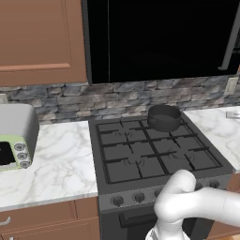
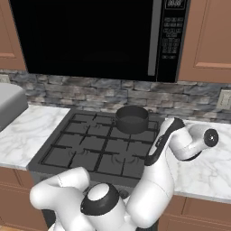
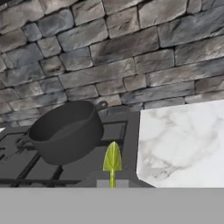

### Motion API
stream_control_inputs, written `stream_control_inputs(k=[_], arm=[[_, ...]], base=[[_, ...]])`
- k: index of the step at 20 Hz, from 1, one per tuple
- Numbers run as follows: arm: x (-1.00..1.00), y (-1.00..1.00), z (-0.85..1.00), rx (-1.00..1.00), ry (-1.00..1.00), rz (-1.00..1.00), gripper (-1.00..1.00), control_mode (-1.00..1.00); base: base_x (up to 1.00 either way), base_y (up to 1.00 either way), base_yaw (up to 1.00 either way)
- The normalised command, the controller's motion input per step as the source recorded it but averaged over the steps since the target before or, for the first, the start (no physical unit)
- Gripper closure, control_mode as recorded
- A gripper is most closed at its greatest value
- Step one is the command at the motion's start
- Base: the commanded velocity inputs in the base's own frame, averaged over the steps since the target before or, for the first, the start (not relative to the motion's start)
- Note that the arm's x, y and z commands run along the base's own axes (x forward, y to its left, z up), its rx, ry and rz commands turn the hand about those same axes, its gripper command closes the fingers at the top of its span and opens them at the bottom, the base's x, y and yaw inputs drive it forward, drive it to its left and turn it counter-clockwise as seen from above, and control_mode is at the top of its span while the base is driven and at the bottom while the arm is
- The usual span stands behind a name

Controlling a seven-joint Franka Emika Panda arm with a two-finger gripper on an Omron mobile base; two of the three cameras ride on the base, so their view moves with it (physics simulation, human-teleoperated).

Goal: Turn on the burner for the pot on the stove. Wait thirty seconds for the pot to heat up. Then add the lemon wedge to the pot.

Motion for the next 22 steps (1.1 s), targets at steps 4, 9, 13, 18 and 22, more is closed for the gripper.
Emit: stream_control_inputs(k=[4,9,13,18,22], arm=[[0.0,0.44,0.2,0.08,-0.17,0.05,1.0,-1.0],[0.0,0.45,0.22,0.02,-0.16,0.05,1.0,-1.0],[0.0,0.35,0.2,0.0,-0.09,0.02,1.0,-1.0],[0.02,0.24,0.13,0.0,0.0,0.01,1.0,-1.0],[0.08,0.22,0.01,0.0,0.02,0.0,1.0,-1.0]], base=[[0.0,0.0,0.0],[0.0,0.0,0.0],[0.0,0.0,0.0],[0.0,0.0,0.0],[0.0,0.0,0.0]])
